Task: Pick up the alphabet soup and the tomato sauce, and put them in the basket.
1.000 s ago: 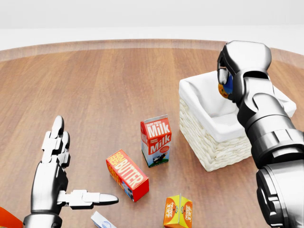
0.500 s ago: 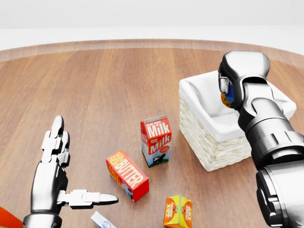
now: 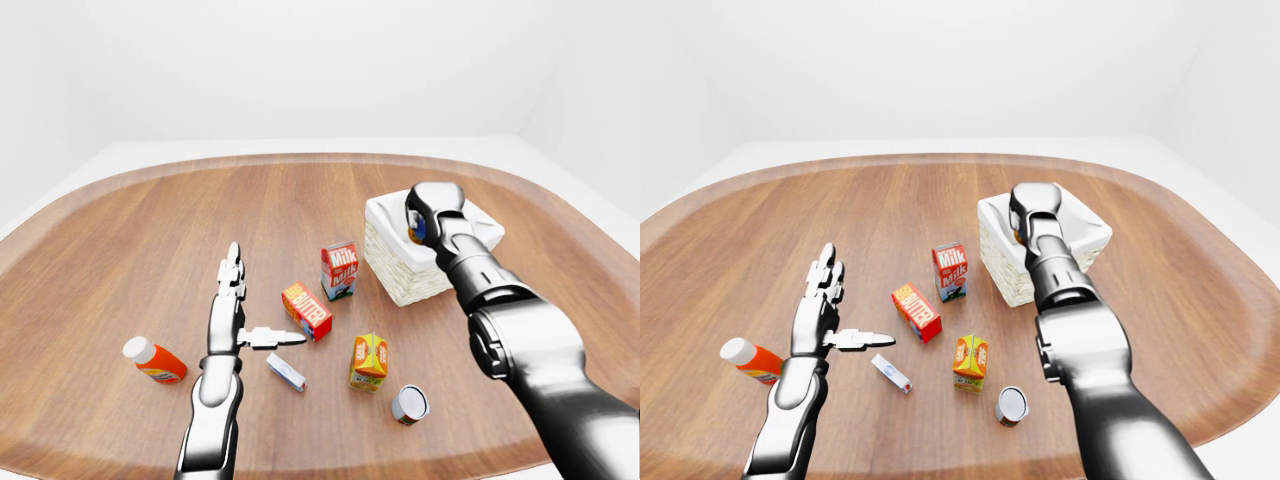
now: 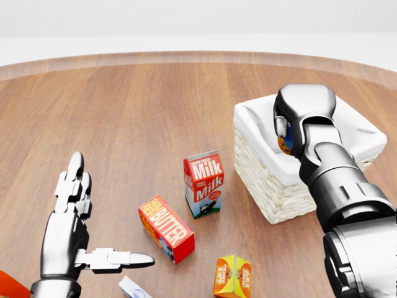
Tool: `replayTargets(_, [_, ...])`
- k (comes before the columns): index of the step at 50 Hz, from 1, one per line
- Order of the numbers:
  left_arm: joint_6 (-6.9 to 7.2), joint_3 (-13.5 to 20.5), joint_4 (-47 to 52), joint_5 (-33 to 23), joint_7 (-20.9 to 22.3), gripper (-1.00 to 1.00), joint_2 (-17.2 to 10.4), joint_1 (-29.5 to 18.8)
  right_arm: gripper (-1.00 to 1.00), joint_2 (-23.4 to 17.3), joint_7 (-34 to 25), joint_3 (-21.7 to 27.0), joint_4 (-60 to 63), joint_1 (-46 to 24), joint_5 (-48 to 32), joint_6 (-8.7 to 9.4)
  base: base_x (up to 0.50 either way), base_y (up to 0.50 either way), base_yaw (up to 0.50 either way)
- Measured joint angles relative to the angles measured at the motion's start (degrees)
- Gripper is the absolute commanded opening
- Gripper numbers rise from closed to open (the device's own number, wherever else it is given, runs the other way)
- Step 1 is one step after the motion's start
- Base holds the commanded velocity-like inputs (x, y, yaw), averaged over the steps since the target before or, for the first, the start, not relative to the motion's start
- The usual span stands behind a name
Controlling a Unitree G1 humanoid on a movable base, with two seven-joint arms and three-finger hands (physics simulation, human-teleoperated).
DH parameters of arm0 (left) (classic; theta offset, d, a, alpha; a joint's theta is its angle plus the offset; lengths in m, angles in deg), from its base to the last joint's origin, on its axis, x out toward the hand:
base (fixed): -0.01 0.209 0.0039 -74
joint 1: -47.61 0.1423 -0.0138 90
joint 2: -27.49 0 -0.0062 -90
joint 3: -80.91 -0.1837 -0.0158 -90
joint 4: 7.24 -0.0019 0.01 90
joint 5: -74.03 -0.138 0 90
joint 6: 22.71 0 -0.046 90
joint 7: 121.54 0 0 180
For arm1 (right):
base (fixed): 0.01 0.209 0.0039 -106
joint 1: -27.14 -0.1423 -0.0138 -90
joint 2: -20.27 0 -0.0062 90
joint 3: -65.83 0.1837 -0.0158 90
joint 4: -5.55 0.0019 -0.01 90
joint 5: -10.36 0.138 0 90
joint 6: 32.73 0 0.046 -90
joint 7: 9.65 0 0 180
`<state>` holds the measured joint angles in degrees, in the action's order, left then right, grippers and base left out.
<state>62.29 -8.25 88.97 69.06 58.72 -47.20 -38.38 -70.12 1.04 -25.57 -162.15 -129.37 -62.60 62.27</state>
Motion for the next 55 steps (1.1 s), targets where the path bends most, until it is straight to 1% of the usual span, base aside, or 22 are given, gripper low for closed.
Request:
replayTargets(20, [0.0,-0.06,-0.06,-0.11,0.09,1.0,0.0,0.07,-1.0,0.56,0.93,0.13,-0.13,1.58,0.47,0.0,0.0,0.0,0.0])
replayTargets(54, [0.0,-0.04,0.8,-0.13,0.25,1.0,0.0,0.18,-1.0,0.0,0.51,0.13,-0.17,1.42,0.62,0.0,0.0,0.0,0.0])
replayTargets(55, [0.0,-0.04,0.8,-0.13,0.25,1.0,0.0,0.18,0.6,-0.02,0.48,0.15,-0.17,1.39,0.64,0.0,0.0,0.0,0.0])
